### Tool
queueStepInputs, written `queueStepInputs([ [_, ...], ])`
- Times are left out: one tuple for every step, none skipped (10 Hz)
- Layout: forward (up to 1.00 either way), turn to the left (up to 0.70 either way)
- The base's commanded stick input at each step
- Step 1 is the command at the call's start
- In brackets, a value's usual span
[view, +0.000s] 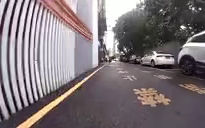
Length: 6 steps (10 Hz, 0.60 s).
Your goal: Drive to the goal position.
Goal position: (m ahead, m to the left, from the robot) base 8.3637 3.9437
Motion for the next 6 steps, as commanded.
queueStepInputs([
  [0.45, 0.0],
  [0.45, 0.0],
  [0.45, 0.0],
  [0.45, 0.0],
  [0.45, 0.0],
  [0.45, 0.0],
])
